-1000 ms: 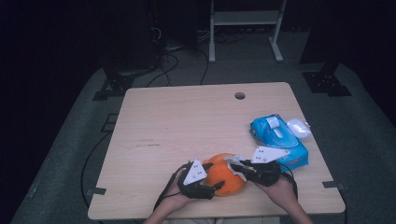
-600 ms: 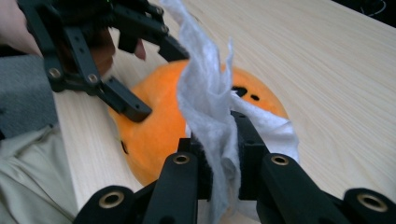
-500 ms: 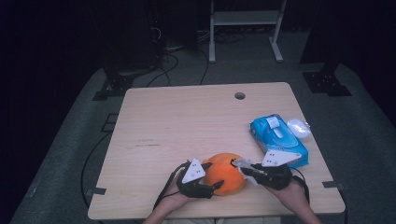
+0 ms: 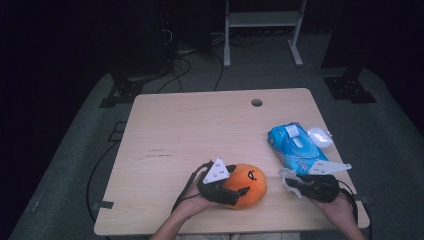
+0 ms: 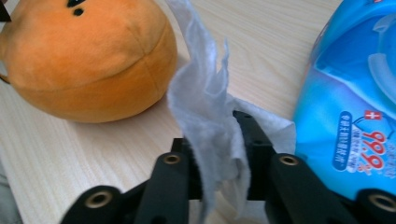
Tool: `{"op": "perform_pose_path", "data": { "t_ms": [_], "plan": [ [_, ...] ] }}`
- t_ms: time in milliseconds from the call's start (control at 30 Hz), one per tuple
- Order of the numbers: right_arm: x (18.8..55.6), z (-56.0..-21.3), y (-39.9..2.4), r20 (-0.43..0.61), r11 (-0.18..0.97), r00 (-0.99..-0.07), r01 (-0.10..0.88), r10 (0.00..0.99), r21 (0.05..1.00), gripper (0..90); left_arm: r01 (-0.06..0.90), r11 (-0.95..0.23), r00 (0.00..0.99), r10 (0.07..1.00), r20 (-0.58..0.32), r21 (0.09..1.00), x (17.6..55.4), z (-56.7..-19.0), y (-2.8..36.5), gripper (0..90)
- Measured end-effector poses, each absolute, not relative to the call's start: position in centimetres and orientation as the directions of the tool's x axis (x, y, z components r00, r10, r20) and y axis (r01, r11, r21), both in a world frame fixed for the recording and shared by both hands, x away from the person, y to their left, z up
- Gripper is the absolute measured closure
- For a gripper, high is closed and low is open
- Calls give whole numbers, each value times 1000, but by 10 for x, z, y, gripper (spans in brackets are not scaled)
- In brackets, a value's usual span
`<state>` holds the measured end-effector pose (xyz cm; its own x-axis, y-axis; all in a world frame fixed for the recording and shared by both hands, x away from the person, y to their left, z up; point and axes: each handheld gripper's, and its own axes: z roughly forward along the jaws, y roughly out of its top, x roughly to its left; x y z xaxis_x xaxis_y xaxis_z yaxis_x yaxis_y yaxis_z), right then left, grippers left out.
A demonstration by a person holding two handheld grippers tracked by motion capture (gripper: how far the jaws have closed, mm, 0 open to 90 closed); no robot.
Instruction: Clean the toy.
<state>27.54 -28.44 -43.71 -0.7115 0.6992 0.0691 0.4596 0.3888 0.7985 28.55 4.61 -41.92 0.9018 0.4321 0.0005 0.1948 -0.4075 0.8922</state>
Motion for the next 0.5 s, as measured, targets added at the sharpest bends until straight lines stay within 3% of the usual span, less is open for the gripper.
{"op": "perform_pose_path", "data": {
  "t_ms": [267,500],
  "plan": [
    [279,-440,-277,57,400,-716,452,696,797,528,216,-425,902,431,-13,879,295,-421,40,205],
    [274,-433,-278,63,368,-724,422,687,829,475,212,-439,910,414,-12,873,295,-418,36,192]
  ]
}}
